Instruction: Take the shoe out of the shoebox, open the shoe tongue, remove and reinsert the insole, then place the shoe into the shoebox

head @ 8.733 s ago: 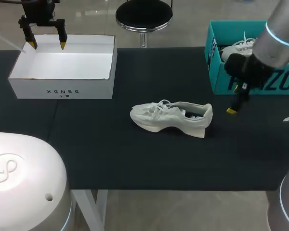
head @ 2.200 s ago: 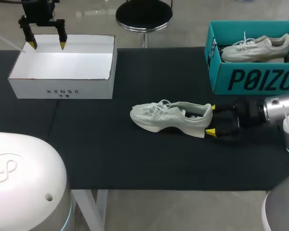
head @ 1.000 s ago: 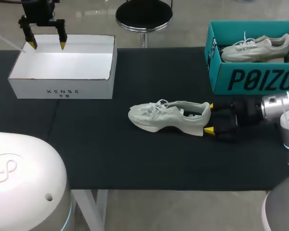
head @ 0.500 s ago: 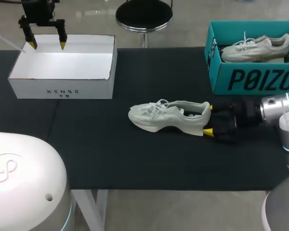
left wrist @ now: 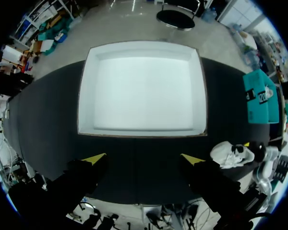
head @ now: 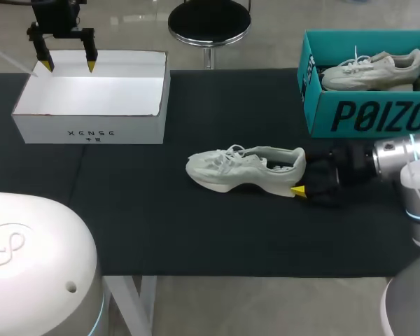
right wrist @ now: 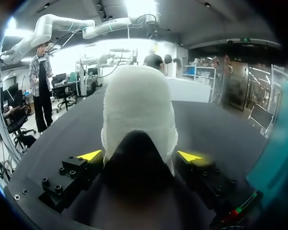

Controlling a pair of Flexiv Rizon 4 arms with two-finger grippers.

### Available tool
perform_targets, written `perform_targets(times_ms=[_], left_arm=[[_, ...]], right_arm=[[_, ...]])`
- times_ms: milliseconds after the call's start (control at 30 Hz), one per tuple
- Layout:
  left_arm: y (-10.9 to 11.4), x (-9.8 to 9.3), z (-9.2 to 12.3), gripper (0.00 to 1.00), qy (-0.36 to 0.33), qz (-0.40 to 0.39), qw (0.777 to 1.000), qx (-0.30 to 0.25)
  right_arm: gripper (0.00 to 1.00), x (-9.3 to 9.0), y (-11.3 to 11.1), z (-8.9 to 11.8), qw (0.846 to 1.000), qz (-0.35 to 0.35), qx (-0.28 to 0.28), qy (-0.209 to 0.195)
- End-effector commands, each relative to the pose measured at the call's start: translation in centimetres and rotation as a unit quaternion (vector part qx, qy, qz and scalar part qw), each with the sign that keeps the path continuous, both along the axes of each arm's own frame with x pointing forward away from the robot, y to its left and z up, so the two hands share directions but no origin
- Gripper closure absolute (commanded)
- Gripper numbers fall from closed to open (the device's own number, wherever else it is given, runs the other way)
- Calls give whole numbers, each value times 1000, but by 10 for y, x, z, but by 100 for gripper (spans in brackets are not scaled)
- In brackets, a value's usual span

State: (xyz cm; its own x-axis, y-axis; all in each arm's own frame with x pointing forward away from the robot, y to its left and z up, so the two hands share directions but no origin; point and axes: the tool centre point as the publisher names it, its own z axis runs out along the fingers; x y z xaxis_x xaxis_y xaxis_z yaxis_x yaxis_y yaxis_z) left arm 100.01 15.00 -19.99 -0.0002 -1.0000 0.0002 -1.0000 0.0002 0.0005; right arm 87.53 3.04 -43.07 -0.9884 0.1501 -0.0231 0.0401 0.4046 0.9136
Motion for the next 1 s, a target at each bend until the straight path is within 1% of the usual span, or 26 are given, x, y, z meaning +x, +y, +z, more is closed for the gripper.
perform_targets(times_ms=[33, 467, 500, 533, 567, 600, 633, 1000], left_arm=[[0, 0, 0, 0, 0, 0, 1000, 0], [0, 0, 0, 0, 0, 0, 1000, 0], [0, 0, 0, 0, 0, 0, 1000, 0], [0, 0, 0, 0, 0, 0, 1000, 0], [0, 0, 0, 0, 0, 0, 1000, 0], [0, 0, 0, 0, 0, 0, 1000, 0], [0, 0, 0, 0, 0, 0, 1000, 0], [0, 0, 0, 0, 0, 0, 1000, 0]], right_arm=[[0, 5, 3, -4, 1000, 1, 0, 2], [0, 6, 5, -5, 1000, 5, 1, 1], [8, 6, 5, -5, 1000, 5, 1, 1], [52, 6, 5, -5, 1000, 5, 1, 1], [69, 6, 5, -5, 1000, 5, 2, 0], [94, 6, 6, -5, 1000, 5, 2, 0], [100, 6, 6, -6, 1000, 7, 3, -3], [100, 2, 9, -6, 1000, 10, 2, -2]])
